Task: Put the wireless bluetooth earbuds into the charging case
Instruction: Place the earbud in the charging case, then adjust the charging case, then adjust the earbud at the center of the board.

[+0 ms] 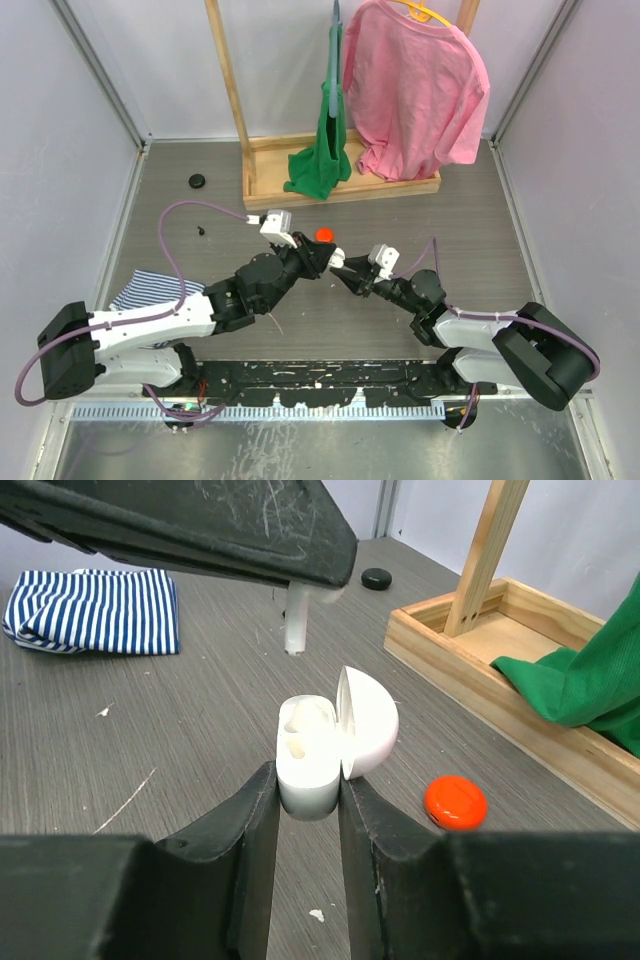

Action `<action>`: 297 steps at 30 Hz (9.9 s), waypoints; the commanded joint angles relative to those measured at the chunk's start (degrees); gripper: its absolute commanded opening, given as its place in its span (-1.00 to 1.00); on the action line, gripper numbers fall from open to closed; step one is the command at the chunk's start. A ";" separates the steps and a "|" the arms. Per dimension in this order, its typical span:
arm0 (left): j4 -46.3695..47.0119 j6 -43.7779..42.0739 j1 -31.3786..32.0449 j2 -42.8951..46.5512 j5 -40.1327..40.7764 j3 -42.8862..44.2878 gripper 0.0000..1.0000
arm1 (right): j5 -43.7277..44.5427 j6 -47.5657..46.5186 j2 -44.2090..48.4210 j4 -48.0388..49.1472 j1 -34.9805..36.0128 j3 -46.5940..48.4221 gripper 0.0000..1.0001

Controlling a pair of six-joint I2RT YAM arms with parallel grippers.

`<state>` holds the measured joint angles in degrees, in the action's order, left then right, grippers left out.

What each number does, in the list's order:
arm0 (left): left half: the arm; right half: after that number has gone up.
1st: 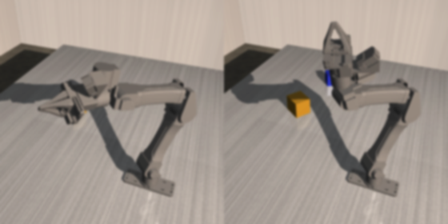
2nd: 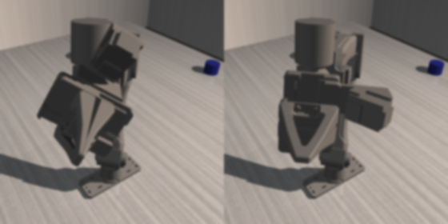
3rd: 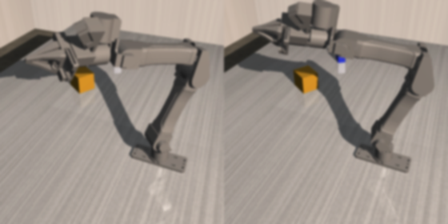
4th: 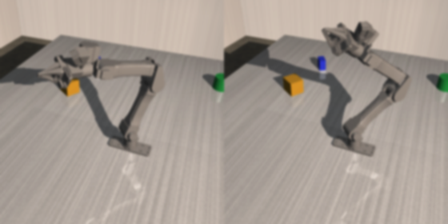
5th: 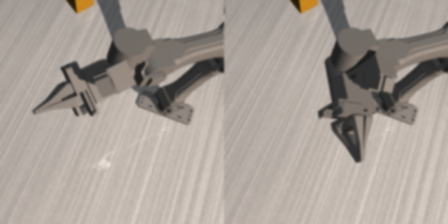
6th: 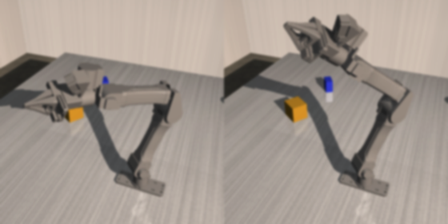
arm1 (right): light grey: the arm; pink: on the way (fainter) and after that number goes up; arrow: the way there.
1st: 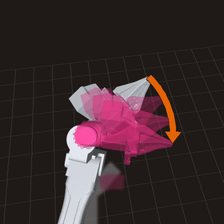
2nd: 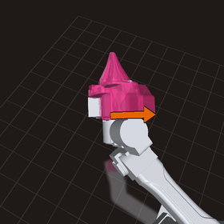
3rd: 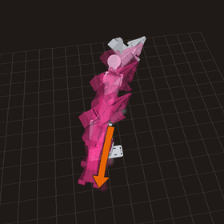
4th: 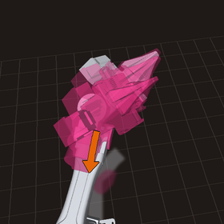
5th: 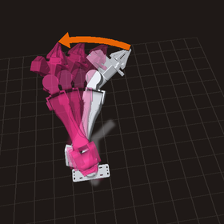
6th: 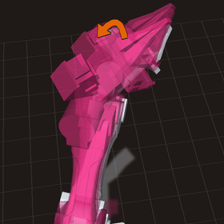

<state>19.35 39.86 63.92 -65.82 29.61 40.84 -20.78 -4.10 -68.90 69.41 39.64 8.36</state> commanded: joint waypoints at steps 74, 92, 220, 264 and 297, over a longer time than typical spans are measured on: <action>7.72 -22.07 6.49 -0.04 7.38 -2.16 0.19 | 2.03 0.68 2.02 5.89 0.24 -1.02 -0.71; -0.54 -24.18 -12.48 16.49 -27.67 -10.84 0.63 | -4.87 1.66 4.31 -0.70 0.26 1.96 -0.71; 22.91 -30.76 -24.07 22.02 -63.50 -26.96 -0.89 | -9.62 3.48 11.73 -36.23 -2.31 14.65 -0.03; 18.57 -31.44 -24.06 26.26 -57.55 -27.22 -0.93 | 3.04 12.75 -21.50 -73.04 -23.23 36.17 0.23; 17.92 -30.93 -23.99 26.68 -56.32 -27.13 -0.91 | 13.36 14.39 -15.93 -78.23 -19.97 38.03 -0.33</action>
<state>35.62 8.56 40.03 -39.72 -27.55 12.82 -6.72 10.74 -83.20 -11.09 19.40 43.94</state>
